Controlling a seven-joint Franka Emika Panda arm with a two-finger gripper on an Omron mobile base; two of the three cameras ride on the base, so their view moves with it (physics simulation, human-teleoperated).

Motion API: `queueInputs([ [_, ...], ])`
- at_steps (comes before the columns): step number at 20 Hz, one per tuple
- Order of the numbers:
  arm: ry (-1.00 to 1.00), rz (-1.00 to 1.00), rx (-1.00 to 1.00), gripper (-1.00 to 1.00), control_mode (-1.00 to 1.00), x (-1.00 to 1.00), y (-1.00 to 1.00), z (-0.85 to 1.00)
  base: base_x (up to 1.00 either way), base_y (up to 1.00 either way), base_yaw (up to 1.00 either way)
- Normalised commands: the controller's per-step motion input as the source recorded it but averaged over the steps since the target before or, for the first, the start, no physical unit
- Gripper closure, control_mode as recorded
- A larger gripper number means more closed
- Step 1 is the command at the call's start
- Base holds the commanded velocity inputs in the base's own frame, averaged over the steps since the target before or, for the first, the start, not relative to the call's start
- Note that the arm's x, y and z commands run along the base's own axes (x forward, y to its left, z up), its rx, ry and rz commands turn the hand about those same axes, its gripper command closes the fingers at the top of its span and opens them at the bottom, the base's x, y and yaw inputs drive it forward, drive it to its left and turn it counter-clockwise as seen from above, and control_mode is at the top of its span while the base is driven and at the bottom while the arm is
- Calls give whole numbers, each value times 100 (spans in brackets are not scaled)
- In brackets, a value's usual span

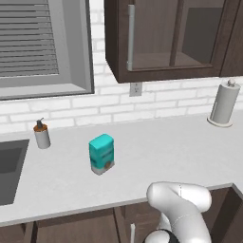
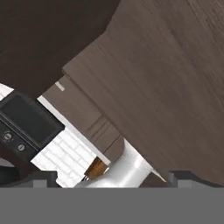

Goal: Pick the pizza cutter from the drawer and place it on the counter.

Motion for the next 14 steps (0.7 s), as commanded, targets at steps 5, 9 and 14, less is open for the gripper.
queueInputs([
  [5, 25, -22, 6, -100, -100, 81, 22, 90, 0, 0, 0],
  [9, 35, -27, 10, -100, -100, 97, 5, 4, 0, 0, 0],
  [14, 31, -11, 22, -100, -100, 40, -3, -68, 0, 0, 0],
])
